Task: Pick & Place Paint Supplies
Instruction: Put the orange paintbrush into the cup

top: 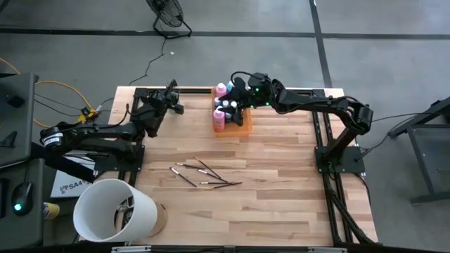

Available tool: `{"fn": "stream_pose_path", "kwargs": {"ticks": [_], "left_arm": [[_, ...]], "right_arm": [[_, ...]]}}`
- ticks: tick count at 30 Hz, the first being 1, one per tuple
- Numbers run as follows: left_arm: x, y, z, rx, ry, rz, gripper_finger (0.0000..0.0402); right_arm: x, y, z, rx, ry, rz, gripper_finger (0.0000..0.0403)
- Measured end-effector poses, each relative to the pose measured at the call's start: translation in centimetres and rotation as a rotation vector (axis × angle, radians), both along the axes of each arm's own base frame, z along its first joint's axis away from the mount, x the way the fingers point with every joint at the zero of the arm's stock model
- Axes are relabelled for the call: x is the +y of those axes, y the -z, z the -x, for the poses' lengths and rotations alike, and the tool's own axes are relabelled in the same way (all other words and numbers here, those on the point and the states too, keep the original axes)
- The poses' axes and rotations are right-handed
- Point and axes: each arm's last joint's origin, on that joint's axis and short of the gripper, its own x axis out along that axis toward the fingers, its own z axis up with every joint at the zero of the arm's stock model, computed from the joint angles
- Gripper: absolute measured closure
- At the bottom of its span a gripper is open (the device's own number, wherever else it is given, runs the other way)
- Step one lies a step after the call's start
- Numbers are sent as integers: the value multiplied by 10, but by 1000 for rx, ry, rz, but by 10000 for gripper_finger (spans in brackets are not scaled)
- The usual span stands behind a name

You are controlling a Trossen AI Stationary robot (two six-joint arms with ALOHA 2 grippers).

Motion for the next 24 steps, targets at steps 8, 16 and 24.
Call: {"fn": "stream_pose_path", "kwargs": {"ticks": [8,16,24], "left_arm": [[0,5,0,19,-15,33,354],[1,9,1,16,-52,63,347],[0,7,2,20,-59,54,324]], "right_arm": [[0,0,0,2,-2,7,200],[1,1,0,3,-2,-1,200],[2,6,3,77,7,-44,200]]}}
